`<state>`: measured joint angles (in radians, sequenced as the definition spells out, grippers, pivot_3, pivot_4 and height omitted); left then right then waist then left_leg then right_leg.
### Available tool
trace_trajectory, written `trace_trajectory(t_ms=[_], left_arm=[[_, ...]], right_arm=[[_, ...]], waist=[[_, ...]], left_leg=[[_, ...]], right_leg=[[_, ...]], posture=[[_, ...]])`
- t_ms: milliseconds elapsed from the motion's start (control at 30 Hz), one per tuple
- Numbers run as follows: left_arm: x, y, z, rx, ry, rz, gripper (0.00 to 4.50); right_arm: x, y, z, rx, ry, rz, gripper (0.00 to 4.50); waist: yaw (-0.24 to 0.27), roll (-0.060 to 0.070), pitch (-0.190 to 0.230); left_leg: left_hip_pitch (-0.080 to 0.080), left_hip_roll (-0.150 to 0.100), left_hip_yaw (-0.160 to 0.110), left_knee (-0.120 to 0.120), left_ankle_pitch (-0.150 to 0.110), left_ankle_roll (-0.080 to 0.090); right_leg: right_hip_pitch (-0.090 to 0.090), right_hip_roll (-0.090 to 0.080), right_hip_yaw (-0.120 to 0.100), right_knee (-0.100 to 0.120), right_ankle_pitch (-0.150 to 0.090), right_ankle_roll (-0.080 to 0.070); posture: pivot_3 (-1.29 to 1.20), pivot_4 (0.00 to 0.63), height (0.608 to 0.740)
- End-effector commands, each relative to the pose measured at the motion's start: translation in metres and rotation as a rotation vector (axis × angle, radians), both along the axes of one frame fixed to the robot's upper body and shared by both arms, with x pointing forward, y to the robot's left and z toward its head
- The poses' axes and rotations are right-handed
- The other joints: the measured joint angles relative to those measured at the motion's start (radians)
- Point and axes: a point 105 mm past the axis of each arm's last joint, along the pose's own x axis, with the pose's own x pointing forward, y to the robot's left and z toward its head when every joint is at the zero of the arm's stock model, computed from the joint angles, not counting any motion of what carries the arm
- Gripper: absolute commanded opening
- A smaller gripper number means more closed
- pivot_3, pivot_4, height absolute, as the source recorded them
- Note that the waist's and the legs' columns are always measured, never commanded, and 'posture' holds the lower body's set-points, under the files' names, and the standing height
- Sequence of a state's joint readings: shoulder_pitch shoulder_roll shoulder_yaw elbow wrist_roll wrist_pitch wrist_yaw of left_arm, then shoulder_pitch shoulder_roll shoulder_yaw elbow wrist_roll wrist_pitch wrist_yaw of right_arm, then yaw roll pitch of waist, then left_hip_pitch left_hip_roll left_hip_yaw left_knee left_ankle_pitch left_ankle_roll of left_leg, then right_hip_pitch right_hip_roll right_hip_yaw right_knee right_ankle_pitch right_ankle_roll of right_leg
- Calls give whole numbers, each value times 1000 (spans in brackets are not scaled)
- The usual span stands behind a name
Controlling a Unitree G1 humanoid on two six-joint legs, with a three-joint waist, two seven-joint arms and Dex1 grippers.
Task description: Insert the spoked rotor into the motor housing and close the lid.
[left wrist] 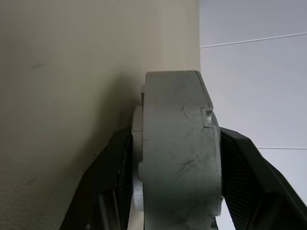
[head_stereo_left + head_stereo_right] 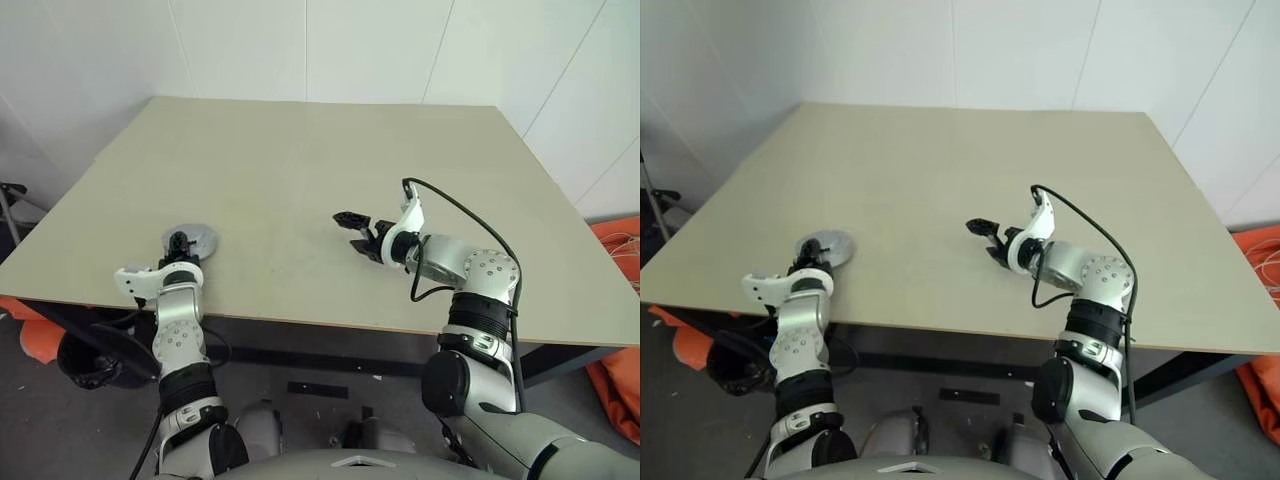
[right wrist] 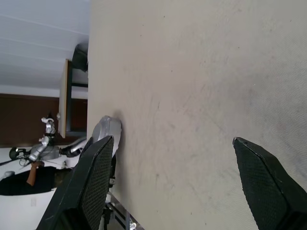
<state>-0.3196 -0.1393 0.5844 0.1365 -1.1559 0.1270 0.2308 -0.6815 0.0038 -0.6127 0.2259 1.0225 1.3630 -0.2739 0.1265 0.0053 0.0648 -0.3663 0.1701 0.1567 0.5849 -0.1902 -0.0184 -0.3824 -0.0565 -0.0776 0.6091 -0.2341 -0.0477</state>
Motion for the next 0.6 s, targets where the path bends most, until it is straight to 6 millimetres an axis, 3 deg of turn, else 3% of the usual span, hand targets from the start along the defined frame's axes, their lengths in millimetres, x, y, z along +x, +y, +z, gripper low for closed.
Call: trace_trajectory(t_ms=[33,67,333,600], left_arm=[[7,-1,21,27,-54,-2,2122],[7,-1,21,27,-53,-2,2122],[3,-4,22,39,2,-12,4493],[-13,-12,30,52,73,-40,4493]], right_arm=[[0,2,11,15,-46,10,4500],[0,2,11,15,-46,10,4500],[0,4,11,17,-44,14,4500],[0,5,11,21,-44,16,4500]], waist=[[0,0,0],[0,0,0],[-1,0,0],[-3,0,0]], left_leg=[[0,0,0,0,0,0],[0,0,0,1,0,0],[2,0,-1,3,0,0],[2,0,-2,4,0,0]], right_leg=[[0,0,0,0,0,0],[0,0,0,0,0,0],[3,0,0,2,0,1],[5,0,-1,2,0,1]], posture=[[0,0,740],[0,0,740],[0,0,740],[0,0,740]])
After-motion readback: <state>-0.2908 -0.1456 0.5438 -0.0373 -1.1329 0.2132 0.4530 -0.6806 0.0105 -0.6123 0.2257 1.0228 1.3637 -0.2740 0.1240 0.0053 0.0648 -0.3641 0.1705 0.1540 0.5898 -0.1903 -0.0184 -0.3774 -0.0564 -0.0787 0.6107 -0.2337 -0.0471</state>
